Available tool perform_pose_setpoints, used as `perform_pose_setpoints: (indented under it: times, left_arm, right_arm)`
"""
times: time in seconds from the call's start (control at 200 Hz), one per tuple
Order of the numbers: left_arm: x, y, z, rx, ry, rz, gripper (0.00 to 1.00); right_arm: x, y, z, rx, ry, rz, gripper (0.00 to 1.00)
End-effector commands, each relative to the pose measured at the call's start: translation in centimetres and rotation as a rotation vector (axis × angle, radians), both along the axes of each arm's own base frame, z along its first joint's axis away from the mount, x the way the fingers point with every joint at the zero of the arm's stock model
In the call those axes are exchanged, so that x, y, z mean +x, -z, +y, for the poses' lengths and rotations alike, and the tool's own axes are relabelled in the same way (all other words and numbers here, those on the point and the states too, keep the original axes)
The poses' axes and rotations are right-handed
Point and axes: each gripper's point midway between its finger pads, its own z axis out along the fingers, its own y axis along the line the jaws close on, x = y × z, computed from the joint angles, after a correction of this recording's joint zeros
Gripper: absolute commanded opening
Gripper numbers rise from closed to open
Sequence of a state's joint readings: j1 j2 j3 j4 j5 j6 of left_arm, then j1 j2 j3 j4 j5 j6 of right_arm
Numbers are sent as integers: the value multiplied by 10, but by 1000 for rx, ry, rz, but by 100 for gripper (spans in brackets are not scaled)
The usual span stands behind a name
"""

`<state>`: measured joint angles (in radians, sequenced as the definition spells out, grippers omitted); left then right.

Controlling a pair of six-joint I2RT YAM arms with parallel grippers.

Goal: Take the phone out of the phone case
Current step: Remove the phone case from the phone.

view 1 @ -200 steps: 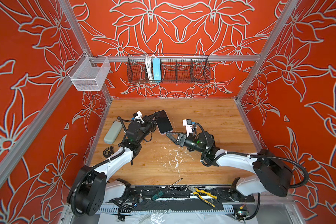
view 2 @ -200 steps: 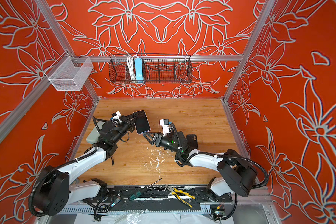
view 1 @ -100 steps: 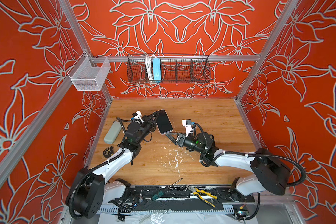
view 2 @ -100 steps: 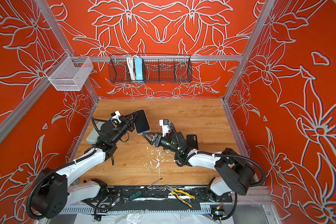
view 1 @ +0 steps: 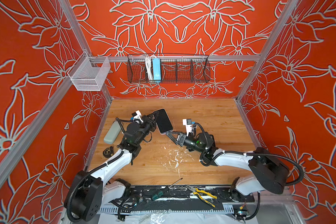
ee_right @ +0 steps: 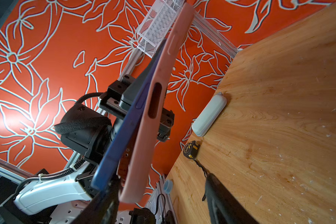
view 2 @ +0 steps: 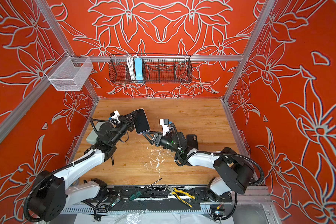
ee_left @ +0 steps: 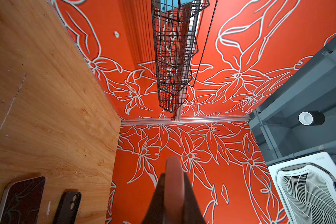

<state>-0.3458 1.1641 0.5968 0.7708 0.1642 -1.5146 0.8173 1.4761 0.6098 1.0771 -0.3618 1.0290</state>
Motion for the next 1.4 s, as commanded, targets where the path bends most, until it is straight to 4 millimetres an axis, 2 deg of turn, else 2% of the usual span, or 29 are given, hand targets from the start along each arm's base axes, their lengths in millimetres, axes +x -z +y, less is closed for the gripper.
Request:
perform_pose_setpoints:
  times: [0.0,0.13,0.39,0.696,1.086,1.276,1.396]
  left_arm:
    - [-20,-42,-12,-58,80,-121,0]
    - [-23,-41,-15,-43,91,-127,0]
    - [-20,-39,-22,-5,105,-152,0]
    - [-7,-37,-29,37,103,-183,0]
    - [3,-41,-31,103,74,-226,0]
    - [7,-34,-33,116,73,-217,0]
    - [8,-31,-35,124,81,-213,0]
  right_arm:
    - [17,2,-13,24,59,23,69]
    - [20,-4,-17,36,60,17,66]
    - [19,-18,-6,113,2,14,59]
    - [17,-18,-1,204,-19,46,55]
    - [8,-18,-15,194,46,43,46]
    - [5,-23,-15,203,47,38,43]
    - [4,-25,-15,207,48,36,37]
